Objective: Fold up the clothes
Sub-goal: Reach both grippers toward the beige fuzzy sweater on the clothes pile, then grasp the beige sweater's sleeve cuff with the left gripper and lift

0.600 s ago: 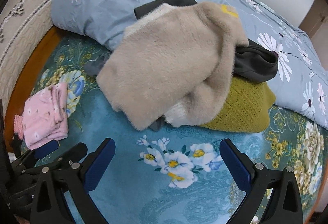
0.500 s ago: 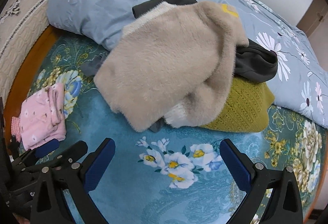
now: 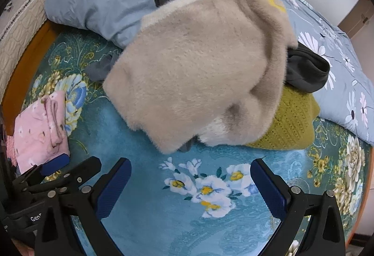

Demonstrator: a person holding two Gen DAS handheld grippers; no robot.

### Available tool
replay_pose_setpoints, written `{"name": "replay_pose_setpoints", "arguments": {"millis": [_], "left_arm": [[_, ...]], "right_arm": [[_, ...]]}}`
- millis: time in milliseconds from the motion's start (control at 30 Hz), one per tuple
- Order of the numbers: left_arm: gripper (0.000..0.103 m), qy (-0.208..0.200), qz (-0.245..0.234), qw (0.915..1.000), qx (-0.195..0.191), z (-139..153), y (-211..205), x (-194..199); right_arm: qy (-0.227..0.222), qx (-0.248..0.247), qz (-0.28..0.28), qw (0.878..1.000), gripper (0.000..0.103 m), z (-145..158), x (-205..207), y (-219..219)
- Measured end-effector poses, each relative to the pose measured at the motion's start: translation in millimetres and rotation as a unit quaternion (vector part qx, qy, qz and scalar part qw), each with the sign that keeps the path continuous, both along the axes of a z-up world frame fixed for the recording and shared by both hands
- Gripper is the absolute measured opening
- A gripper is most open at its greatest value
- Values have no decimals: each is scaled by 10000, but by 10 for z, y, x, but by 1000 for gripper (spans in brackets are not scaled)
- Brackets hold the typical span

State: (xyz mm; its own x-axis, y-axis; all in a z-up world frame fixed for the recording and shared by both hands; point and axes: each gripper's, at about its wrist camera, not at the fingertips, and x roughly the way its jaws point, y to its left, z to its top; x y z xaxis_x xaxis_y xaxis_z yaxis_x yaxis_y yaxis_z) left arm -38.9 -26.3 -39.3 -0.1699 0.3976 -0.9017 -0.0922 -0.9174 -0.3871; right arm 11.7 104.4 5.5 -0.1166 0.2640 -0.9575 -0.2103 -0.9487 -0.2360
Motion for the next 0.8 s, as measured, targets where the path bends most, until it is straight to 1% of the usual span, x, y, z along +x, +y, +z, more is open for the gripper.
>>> {"name": "replay_pose_setpoints", "arguments": {"millis": [167,267,400,467,533,567,633,700,800], "left_arm": [[93,-156,-77,9998,29,-117,-16,-49],[93,-211,-82,9997,-51,-173,-31,-104],[93,-213,-282,9993,-99,-242,10,-206],[93,-213,-410,9989,-87,-279,1,-277],[93,-14,-584,9982,104,-284,-17,-416],[93,20,-641,9977,225,-286,-27,-517],[93,12,-623,9972,419,-294,-68,-783],[93,52,-477,9971,585,-284,-92,-1084],[92,164,-420,9969,649,-275,-17,-1497]], "right_arm": [[-66,-91,44,9999,103,-106,-68,1],[-86,-150,45,9998,103,-169,-106,17],[-49,-159,-6,9999,103,-224,-156,81],[24,-173,-53,9998,103,-199,-141,132],[118,-192,-103,9997,103,-153,-112,188],[165,-202,-128,9996,103,-131,-97,216],[258,-222,-177,9993,103,-86,-68,271],[352,-242,-226,9988,103,-41,-39,327],[319,-432,-382,9978,103,39,75,375]]}}
